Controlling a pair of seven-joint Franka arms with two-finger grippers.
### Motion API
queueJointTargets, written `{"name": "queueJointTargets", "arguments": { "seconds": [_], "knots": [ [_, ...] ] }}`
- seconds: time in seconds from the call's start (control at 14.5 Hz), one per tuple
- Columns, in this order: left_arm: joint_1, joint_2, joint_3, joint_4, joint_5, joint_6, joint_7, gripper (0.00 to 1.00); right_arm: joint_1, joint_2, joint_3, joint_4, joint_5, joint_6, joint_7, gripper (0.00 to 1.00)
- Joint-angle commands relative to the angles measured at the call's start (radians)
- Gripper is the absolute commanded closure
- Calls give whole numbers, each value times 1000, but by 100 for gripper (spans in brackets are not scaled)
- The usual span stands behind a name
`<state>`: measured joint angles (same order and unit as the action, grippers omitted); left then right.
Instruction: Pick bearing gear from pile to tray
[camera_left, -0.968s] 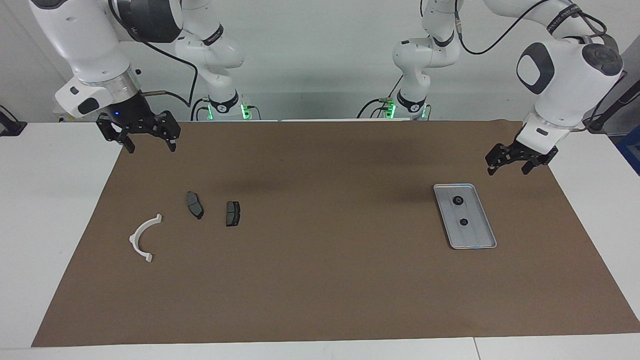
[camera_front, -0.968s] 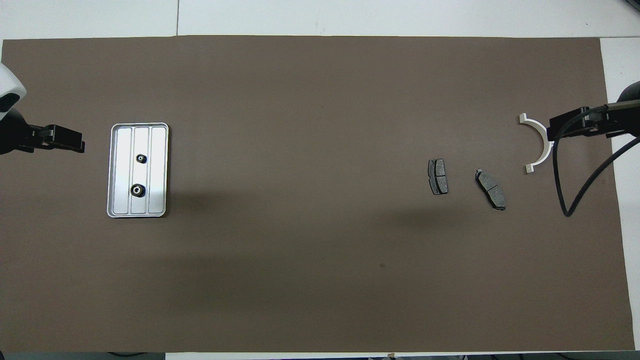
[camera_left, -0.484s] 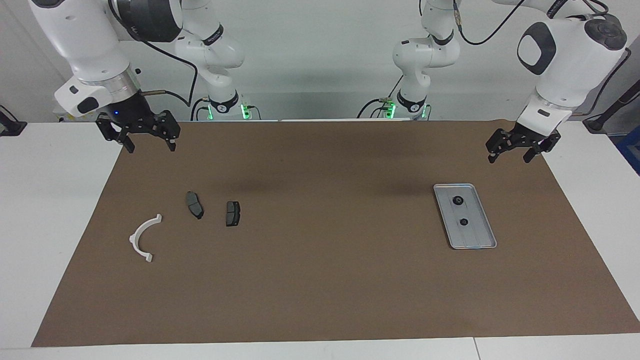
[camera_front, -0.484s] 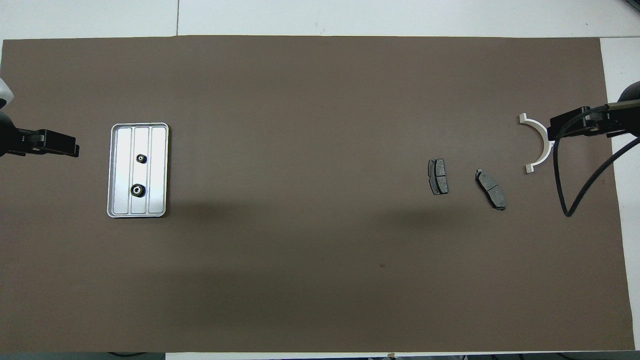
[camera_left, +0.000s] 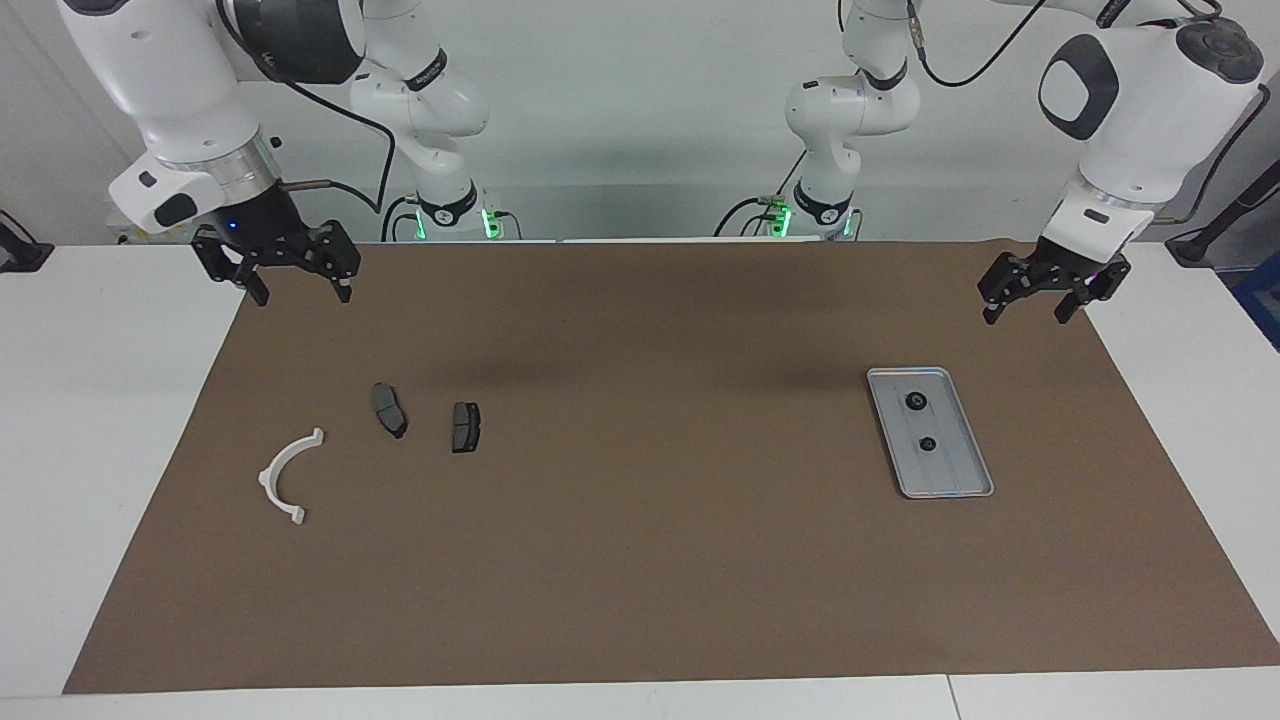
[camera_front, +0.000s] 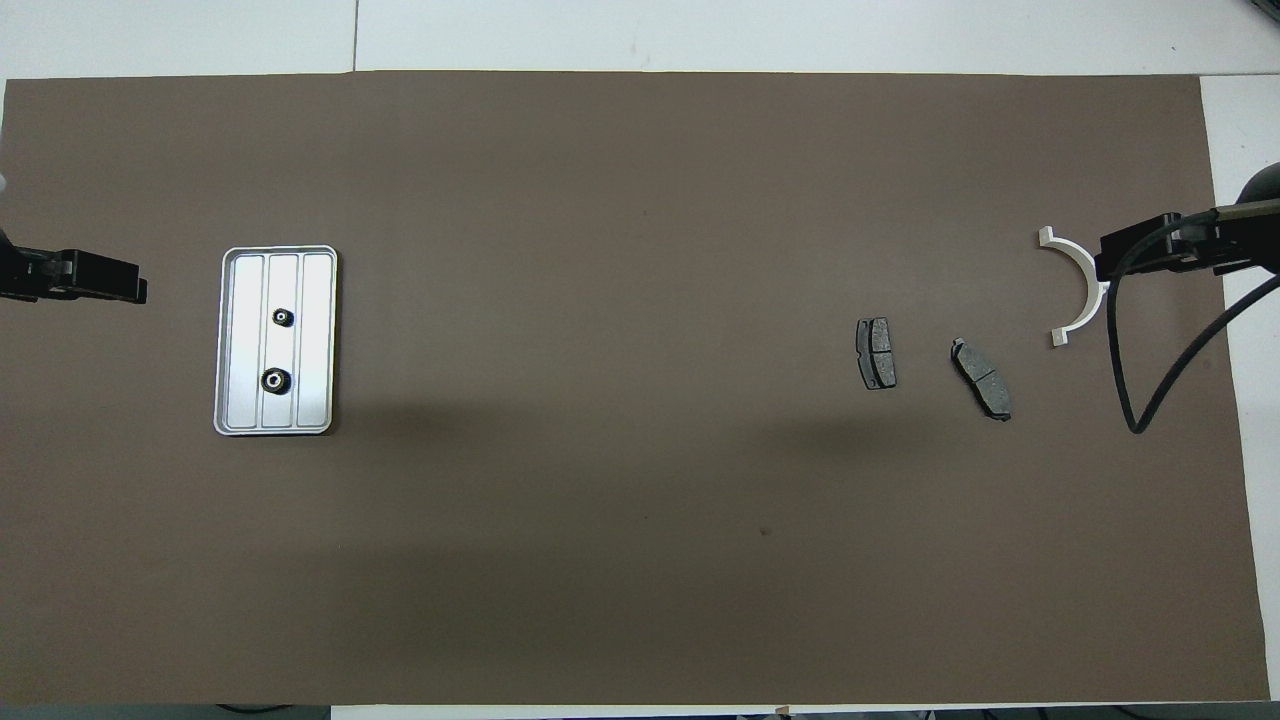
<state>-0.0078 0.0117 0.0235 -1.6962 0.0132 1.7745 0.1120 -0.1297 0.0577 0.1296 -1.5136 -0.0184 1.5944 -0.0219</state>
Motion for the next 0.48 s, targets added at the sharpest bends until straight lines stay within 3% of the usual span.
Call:
{"name": "queueJointTargets", "arguments": {
  "seconds": [0.0, 0.41],
  "knots": [
    [-43, 11, 27, 29, -22, -1, 6, 0, -2, -13, -2, -2, 11, -16, -24, 0],
    [-72, 17, 13, 46, -32, -12, -67, 0, -2, -13, -2, -2, 11, -16, -24, 0]
  ]
}}
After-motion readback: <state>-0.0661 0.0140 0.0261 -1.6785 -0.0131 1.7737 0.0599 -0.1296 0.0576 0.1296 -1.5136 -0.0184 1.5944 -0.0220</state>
